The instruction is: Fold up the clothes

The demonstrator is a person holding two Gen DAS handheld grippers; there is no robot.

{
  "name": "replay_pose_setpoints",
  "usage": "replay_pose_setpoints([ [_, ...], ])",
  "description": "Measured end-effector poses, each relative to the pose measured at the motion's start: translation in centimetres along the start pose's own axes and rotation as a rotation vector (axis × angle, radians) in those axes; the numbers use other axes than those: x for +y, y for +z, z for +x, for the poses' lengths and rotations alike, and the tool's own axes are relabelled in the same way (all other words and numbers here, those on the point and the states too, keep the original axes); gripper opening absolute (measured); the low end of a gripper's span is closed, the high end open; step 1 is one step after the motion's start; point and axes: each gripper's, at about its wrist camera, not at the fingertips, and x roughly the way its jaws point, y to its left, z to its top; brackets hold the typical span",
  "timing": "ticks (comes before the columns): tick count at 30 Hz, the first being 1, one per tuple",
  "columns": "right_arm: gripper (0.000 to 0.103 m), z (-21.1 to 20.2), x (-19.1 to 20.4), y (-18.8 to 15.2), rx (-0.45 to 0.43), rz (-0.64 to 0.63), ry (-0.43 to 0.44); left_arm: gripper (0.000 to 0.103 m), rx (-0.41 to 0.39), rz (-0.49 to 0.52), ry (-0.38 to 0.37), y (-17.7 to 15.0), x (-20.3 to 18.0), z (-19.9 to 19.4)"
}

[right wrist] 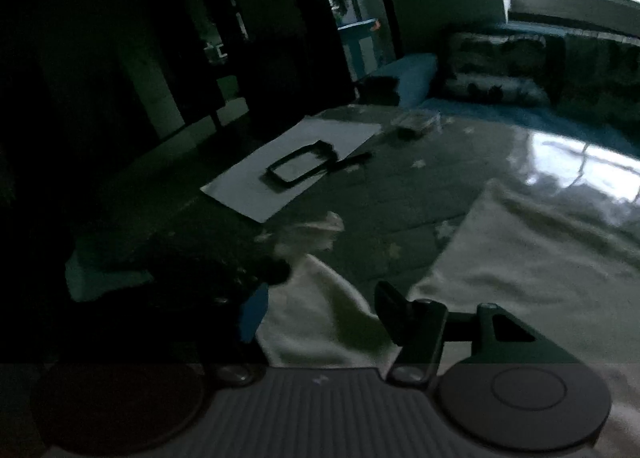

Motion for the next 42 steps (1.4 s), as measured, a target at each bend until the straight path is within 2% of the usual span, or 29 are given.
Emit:
replay_pose_setpoints([
  [6, 0.06, 2.3, -1.5, 0.0, 0.053, 0.126, 0.094, 0.007, -0.01, 0.033, -0.038, -1.0, -0.9, -0.8],
  [11, 0.06, 3.9, -3.5, -0.1, 0.074, 0.288, 0.178, 0.007, 0.003, 0.042, -0.059, -1.8, -1.6, -0.8],
  [14, 0.06, 4.3, -4.2, -0.3, 0.095, 0.355, 0.202, 0.007, -0.003, 0.054, -0.076, -2.0, -2.1, -1.1],
  [17, 0.059, 4.8, -4.4, -0.6, 0.121, 0.382, 0.189, 0.007, -0.006, 0.081, -0.088, -2.2, -3.0, -1.3],
  [18, 0.056, 4.9, -4.5, -0.7, 0.129, 0.389, 0.183, 0.007, -0.005, 0.088, -0.091, -2.3, -3.2, -1.2],
  [25, 0.013, 4.8, -4.3, -0.8, 0.127, 0.382, 0.137, 0.009, 0.012, 0.102, -0.111, -2.4, -3.6, -1.1],
  [28, 0.009, 3.9, -4.2, -0.6, 0.096, 0.361, 0.097, 0.016, 0.012, 0.112, -0.123, -2.4, -3.8, -1.1],
  [33, 0.008, 1.4, -4.1, -0.1, 0.029, 0.315, 0.044, 0.041, -0.001, 0.136, -0.112, -2.7, -4.3, -1.6],
  [35, 0.008, 0.4, -4.3, 0.1, 0.004, 0.311, 0.026, 0.046, -0.007, 0.14, -0.102, -2.7, -4.4, -1.7],
  [42, 0.007, -3.3, -5.2, 1.0, -0.069, 0.282, -0.028, 0.052, -0.003, 0.175, -0.062, -3.2, -5.1, -1.5],
])
